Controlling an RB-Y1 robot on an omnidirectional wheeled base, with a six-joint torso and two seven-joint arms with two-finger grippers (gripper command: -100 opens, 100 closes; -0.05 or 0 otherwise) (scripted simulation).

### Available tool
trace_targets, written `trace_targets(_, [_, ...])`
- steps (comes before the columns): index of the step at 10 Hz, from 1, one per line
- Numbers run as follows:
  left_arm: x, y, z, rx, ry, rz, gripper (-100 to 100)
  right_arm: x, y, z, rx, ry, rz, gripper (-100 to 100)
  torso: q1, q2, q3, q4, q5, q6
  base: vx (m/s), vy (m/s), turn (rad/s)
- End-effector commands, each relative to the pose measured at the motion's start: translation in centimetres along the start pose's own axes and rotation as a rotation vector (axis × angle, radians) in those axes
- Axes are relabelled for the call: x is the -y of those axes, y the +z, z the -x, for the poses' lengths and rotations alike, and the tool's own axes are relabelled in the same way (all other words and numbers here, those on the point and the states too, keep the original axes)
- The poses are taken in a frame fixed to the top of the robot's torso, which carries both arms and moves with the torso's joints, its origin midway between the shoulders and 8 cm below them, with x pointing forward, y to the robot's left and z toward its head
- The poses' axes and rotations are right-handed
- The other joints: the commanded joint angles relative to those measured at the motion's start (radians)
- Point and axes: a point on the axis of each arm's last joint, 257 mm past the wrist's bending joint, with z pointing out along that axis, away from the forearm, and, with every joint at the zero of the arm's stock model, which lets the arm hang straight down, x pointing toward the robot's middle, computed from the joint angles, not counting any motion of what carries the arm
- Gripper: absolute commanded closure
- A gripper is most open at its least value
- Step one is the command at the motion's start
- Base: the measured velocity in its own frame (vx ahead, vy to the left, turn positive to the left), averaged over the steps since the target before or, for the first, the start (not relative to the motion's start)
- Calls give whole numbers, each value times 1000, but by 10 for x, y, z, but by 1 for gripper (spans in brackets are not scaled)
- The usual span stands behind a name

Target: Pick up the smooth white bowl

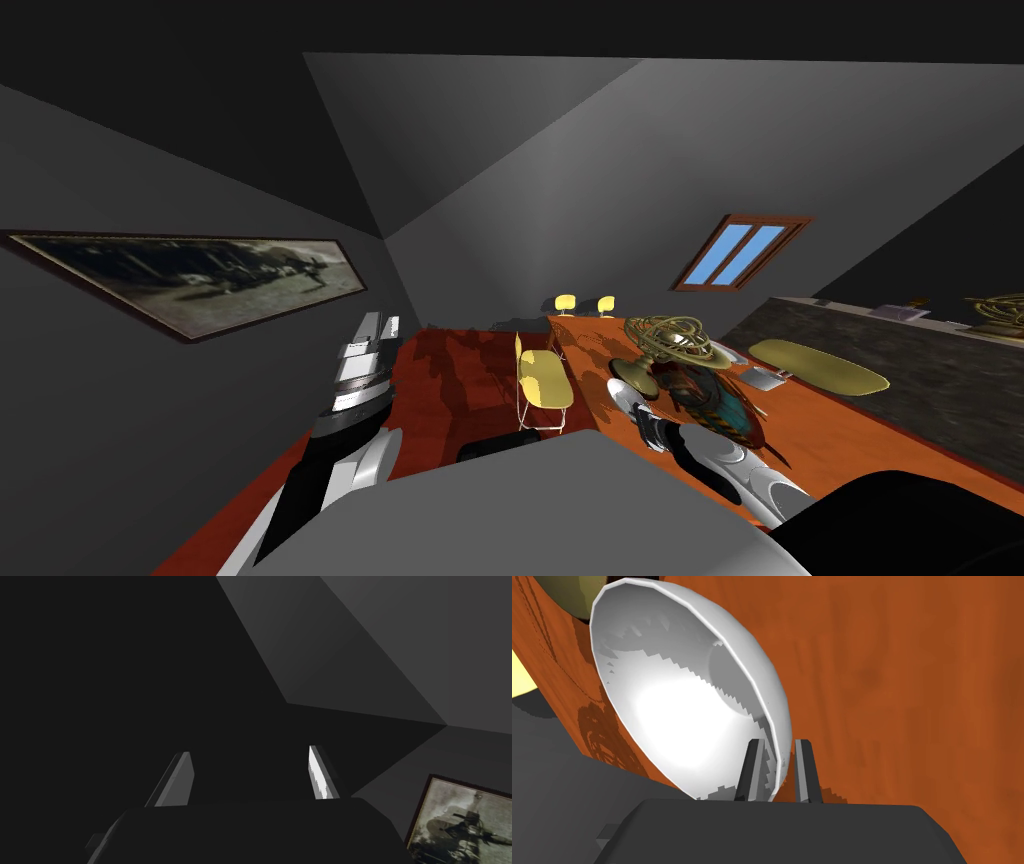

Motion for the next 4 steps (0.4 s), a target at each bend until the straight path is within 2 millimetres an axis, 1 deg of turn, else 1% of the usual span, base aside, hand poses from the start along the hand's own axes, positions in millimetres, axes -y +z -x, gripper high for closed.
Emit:
trace_targets(1, [0, 0, 0, 0, 0, 0, 0, 11, -7, -6, 6, -12, 2, 100, 0, 0, 0, 0, 0, 0, 20, 23, -79])
trace_targets(2, [0, 0, 0, 0, 0, 0, 0, 18, -11, -9, 9, -17, 1, 100, 1, -1, 0, 0, 1, 1, 30, 38, -130])
trace_targets(3, [0, 0, 0, 0, 0, 0, 0, 13, -10, -6, 7, -16, 1, 100, 3, -1, 0, 0, 2, 1, 12, 15, -37])
trace_targets(4, [0, 0, 0, 0, 0, 0, 0, 13, -10, -7, 7, -14, 2, 0, 2, 0, 0, 0, 1, 0, 0, 0, 0])
